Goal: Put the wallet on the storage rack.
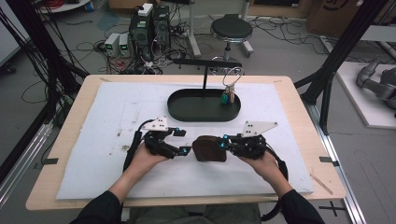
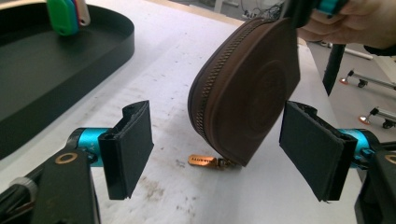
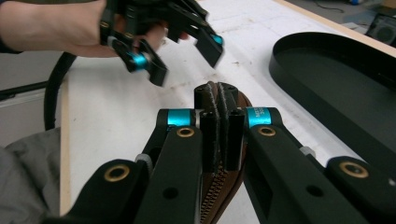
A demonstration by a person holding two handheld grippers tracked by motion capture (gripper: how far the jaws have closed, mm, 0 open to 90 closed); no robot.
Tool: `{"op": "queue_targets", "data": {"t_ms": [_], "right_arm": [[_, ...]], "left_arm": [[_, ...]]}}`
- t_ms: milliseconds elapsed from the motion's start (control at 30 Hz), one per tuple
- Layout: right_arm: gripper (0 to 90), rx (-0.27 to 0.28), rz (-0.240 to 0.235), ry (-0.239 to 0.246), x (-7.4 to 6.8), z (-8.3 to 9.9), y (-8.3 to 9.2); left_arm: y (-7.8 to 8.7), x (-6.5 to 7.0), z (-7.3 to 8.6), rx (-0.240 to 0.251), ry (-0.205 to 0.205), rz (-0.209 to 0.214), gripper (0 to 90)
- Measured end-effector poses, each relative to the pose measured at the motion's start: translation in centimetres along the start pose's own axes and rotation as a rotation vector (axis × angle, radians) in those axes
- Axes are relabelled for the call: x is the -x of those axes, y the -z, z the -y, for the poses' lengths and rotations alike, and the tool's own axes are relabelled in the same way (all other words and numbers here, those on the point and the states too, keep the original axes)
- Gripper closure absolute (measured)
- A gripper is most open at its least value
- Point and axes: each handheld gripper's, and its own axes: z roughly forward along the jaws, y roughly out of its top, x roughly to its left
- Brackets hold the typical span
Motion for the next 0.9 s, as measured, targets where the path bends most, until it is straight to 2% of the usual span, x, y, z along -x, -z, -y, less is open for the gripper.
{"op": "queue_targets", "data": {"t_ms": [33,133,267,300,500,600,633,667,700,733,800,900], "right_arm": [[89.3,0.0,0.0,0.0,0.0,0.0,0.0],[89.3,-0.007,-0.009,0.01,0.0,0.2,0.3],[89.2,-0.017,-0.027,0.016,0.2,0.4,0.5],[89.2,-0.018,-0.026,0.019,0.1,0.4,0.6],[89.0,-0.024,-0.041,0.024,0.2,0.6,0.8],[88.6,-0.03,-0.048,0.023,0.3,0.7,0.9],[88.6,-0.03,-0.048,0.023,0.3,0.7,0.9],[88.4,-0.032,-0.052,0.021,0.4,0.8,0.9],[88.0,-0.034,-0.052,0.021,0.5,0.8,1.0],[87.7,-0.036,-0.05,0.018,0.6,0.9,1.0],[86.6,-0.045,-0.055,0.013,0.9,1.1,1.2],[84.1,-0.047,-0.052,0.005,1.1,1.2,1.4]], "left_arm": [[0.0,0.0,0.0,0.0,0.0,0.0,25.6],[-1.4,-0.4,-0.1,-0.005,0.035,0.039,25.6],[-2.3,-0.7,-0.4,-0.017,0.045,0.061,25.5],[-2.9,-0.9,-0.4,-0.015,0.059,0.082,25.5],[-3.6,-1.4,-0.2,-0.027,0.081,0.104,28.1],[-3.8,-1.4,-0.1,-0.027,0.075,0.121,37.5],[-3.8,-1.4,-0.1,-0.027,0.067,0.134,37.5],[-3.8,-1.3,-0.1,-0.028,0.054,0.147,42.5],[-3.8,-1.2,-0.2,-0.036,0.031,0.148,49.5],[-3.8,-1.0,-0.2,-0.042,0.013,0.14,52.6],[-3.7,-1.0,-0.3,-0.04,0.0,0.14,59.9],[-3.5,-0.9,-0.4,-0.042,-0.027,0.148,63.7]]}}
